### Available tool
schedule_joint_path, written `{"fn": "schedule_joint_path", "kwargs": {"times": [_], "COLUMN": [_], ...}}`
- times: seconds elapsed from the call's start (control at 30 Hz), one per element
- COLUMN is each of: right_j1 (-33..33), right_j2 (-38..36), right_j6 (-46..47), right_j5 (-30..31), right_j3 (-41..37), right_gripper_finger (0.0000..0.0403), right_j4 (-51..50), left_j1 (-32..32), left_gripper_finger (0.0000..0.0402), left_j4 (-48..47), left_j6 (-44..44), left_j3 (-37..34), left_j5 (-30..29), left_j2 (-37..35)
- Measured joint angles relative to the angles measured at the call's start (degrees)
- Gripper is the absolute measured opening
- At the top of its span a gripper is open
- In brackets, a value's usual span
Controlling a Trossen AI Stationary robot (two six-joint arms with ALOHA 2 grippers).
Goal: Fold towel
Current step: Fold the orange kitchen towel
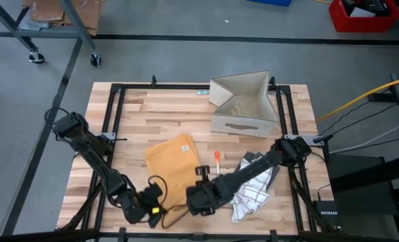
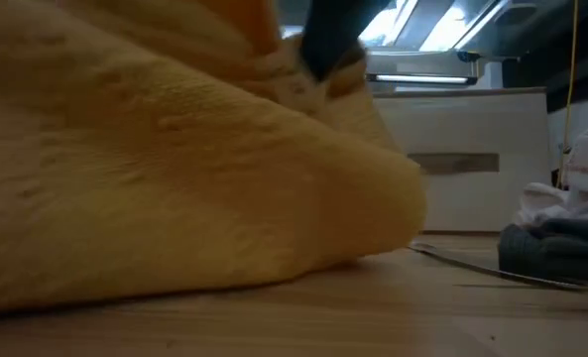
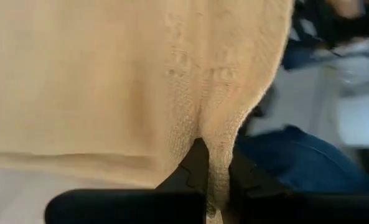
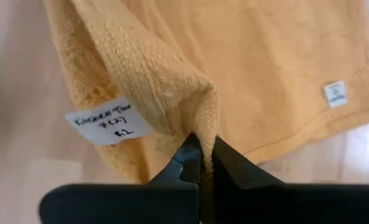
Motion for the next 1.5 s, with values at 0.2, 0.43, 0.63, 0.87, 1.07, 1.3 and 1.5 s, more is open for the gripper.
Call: {"fn": "schedule_joint_path", "kwargs": {"times": [0.2,0.43,0.63,0.87,1.07,1.3,1.5], "right_j1": [-4.89,-11.45,-16.13,-20.35,-23.09,-24.60,-25.19], "right_j2": [0.00,0.00,0.96,2.66,2.73,2.73,2.73], "right_j6": [-0.40,-1.64,-4.44,-9.39,-9.50,-9.36,-9.04], "right_j5": [0.04,-0.78,-2.29,-2.47,-2.60,-2.91,-2.81], "right_j3": [0.00,0.00,-0.04,-0.04,-0.04,-0.04,-0.04], "right_gripper_finger": [0.0014,0.0016,0.0018,0.0018,0.0019,0.0037,0.0111], "right_j4": [-0.77,-1.28,-1.12,-0.36,-0.35,-0.55,-1.07], "left_j1": [1.53,6.37,11.16,16.07,19.27,22.03,24.34], "left_gripper_finger": [0.0001,0.0001,0.0012,0.0015,0.0017,0.0017,0.0018], "left_j4": [-17.74,-29.02,-36.96,-44.56,-46.38,-46.44,-46.76], "left_j6": [-5.78,-3.66,-1.10,-0.66,6.12,14.66,17.10], "left_j3": [0.02,0.04,0.04,-0.09,-0.17,-0.17,-0.26], "left_j5": [-4.18,-4.32,-4.58,-6.21,-7.18,-7.01,-6.66], "left_j2": [-6.03,-7.97,-7.60,-7.58,-7.58,-7.58,-7.55]}}
